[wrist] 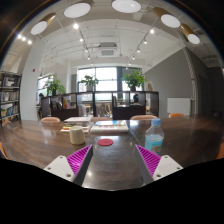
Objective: Pour water
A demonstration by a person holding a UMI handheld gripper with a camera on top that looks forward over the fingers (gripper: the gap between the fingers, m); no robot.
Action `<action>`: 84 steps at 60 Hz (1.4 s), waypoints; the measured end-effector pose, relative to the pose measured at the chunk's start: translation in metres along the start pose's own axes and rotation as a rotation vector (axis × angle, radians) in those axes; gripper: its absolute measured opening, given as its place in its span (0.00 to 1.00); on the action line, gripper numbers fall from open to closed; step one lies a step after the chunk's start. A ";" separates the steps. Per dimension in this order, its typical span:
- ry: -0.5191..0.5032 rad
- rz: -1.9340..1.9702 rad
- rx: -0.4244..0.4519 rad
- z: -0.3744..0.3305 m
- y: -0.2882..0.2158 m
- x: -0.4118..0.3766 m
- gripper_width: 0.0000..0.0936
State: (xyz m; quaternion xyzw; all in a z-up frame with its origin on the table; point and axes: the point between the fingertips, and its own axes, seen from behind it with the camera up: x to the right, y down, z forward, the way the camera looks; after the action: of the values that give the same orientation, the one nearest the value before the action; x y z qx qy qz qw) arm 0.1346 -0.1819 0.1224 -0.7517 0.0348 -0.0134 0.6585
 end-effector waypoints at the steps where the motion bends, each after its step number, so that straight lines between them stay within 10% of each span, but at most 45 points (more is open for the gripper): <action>1: 0.014 -0.004 -0.007 -0.002 0.004 0.012 0.91; 34: 0.152 -0.059 -0.030 0.092 0.010 0.166 0.90; 62: 0.108 -0.102 0.035 0.116 0.007 0.155 0.31; 84: 0.155 -0.302 -0.019 0.146 -0.019 0.127 0.31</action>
State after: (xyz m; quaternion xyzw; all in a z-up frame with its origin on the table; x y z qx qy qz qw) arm 0.2715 -0.0442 0.1183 -0.7511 -0.0278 -0.1699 0.6373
